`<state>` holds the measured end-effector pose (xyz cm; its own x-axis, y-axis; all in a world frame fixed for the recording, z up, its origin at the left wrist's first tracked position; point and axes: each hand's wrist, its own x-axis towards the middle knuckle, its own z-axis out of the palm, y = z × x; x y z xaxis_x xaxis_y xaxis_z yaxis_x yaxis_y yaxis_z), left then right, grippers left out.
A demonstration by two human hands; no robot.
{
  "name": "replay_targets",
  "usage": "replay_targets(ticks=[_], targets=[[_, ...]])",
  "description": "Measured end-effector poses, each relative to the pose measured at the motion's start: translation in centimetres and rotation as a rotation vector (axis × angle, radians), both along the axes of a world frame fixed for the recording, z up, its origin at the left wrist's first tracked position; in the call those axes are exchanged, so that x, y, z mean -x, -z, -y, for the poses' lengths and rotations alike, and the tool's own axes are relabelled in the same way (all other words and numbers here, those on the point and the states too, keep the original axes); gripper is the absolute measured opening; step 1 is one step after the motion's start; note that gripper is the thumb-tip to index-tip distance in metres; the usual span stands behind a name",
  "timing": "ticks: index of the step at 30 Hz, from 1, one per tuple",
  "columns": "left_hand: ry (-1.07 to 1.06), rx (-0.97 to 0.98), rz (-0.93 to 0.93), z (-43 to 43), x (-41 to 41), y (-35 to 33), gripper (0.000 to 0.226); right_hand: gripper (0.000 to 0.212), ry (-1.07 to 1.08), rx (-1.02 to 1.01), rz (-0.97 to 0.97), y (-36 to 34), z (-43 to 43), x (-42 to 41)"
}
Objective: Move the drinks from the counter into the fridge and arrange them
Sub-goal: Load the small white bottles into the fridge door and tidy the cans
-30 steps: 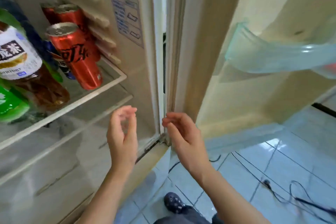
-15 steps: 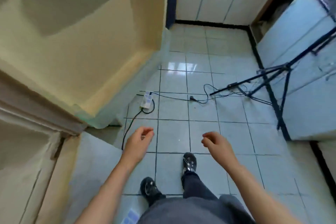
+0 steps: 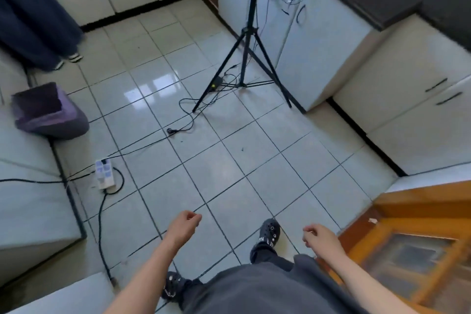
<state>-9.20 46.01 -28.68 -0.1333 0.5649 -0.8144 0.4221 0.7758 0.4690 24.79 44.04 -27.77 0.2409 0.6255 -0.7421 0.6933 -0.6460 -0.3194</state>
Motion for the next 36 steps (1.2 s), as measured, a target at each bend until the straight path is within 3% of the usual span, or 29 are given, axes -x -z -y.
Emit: replay_targets(ticks=[7, 13, 18, 27, 34, 36], targets=[[0.204, -0.036, 0.001, -10.1, -17.4, 1.5, 0.015, 0.017, 0.024, 0.05, 0.067, 1.5, -5.8, -15.4], [0.602, 0.035, -0.146, -14.7, -25.9, 0.8, 0.014, 0.011, 0.137, 0.066, 0.059, 2.0, -9.6, -22.7], [0.7, 0.12, -0.144, -22.6, -30.6, 1.9, 0.023, 0.023, 0.344, 0.012, -0.006, 3.3, -13.1, -26.6], [1.007, 0.006, -0.158, -43.0, -48.9, 3.2, 0.033, 0.018, 0.665, 0.044, 0.046, 0.9, -19.5, -40.4], [1.217, -0.103, -0.086, -54.2, -62.7, 0.7, 0.021, 0.027, 0.971, -0.117, 0.1, -2.1, -26.6, -46.7], [1.257, -0.128, -0.055, -55.9, -66.2, 0.6, 0.029, 0.028, 1.032, -0.145, 0.06, -2.2, -28.2, -47.8]])
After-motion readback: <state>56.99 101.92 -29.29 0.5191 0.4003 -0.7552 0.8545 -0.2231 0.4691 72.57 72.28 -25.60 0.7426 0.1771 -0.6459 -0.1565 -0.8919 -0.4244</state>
